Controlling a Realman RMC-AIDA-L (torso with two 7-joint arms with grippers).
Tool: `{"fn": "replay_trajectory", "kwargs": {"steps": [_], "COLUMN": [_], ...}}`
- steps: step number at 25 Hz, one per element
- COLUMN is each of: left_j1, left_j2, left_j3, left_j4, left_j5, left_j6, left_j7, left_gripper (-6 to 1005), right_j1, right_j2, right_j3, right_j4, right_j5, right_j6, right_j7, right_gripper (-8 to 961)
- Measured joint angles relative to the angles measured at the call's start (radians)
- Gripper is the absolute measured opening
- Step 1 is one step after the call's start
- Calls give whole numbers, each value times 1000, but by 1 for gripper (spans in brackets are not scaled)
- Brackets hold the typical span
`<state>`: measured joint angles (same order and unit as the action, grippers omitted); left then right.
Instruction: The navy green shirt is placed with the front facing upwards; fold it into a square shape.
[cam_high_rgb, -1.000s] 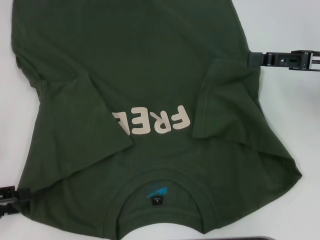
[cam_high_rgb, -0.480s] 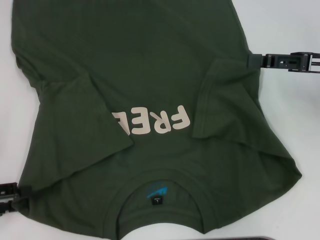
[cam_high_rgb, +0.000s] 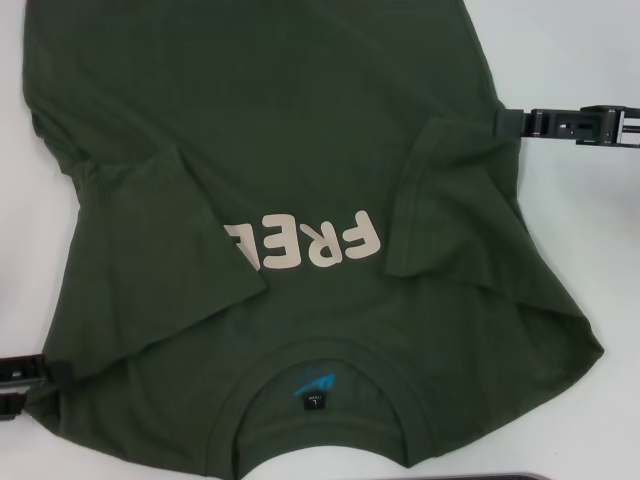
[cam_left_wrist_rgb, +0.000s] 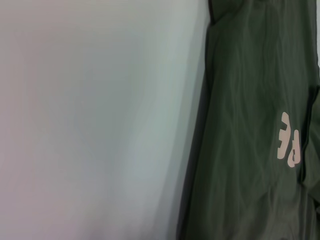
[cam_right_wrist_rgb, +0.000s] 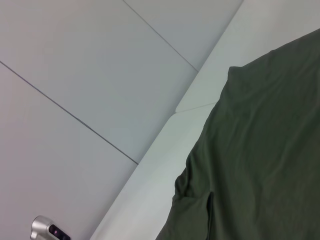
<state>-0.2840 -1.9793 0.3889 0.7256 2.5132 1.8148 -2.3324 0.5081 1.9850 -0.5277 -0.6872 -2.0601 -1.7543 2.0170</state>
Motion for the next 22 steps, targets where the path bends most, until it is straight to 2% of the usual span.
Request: {"fn": "replay_trajectory", "kwargs": {"steps": [9, 18, 22], "left_j1": [-15, -39, -40], "left_j2": [-5, -3, 1], "left_j3": [3, 3, 3], "left_j4": [-3, -22, -26], "left_j5": [0, 0, 0], "left_j6": [-6, 50, 42], "left_j7": [-20, -45, -49], "left_gripper": [726, 699, 516], "right_j1": [2, 4, 6], "right_j2": [0, 0, 0], "right_j3": [4, 9, 10], "right_j4": [0, 0, 0], "right_j5": [3, 4, 5], "right_j6": [-2, 0, -2], "right_j7": [1, 2, 2], "right_gripper": [850, 850, 849]}}
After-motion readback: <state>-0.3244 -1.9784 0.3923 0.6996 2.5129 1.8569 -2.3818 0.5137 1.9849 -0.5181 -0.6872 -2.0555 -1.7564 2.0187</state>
